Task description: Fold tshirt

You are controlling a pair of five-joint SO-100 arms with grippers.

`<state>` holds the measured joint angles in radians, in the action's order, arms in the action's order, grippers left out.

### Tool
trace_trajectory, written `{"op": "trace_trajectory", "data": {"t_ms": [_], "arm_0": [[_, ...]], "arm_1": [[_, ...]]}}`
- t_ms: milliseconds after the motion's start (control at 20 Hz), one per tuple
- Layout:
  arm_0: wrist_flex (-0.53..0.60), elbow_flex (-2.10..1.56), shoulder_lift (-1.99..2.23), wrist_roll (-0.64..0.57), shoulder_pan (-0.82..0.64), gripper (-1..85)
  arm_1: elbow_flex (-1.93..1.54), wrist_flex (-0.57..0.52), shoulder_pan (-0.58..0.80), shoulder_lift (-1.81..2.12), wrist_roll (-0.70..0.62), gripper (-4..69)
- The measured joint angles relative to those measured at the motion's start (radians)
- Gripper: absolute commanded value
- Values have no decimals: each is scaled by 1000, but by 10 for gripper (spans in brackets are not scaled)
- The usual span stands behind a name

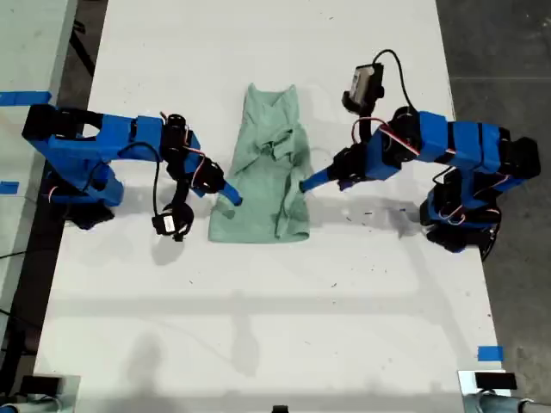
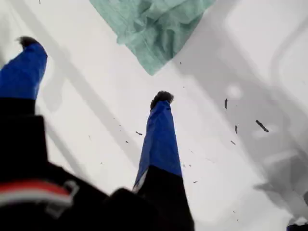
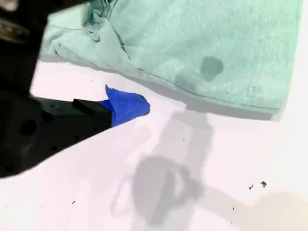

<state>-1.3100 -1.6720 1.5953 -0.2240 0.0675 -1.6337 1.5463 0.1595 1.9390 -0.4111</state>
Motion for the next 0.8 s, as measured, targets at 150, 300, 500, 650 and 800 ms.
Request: {"op": "trace_trajectory", "data": {"t_ms": [150,300,500,650,800], "arm_0": [[72,-31,-94,0,-46,211],[179,-32,-245,-2,-77,1],[273,6,-353,-5,-81,1],[259,15,-342,15,-83,1],[147,37,-316,32,-86,0]], "arm_1": [[-44,-9,0,34,0,376],[-100,-49,0,63,0,372],[-164,-75,0,120,0,368],[-210,-100,0,155,0,363],[-227,-117,0,175,6,360]]}}
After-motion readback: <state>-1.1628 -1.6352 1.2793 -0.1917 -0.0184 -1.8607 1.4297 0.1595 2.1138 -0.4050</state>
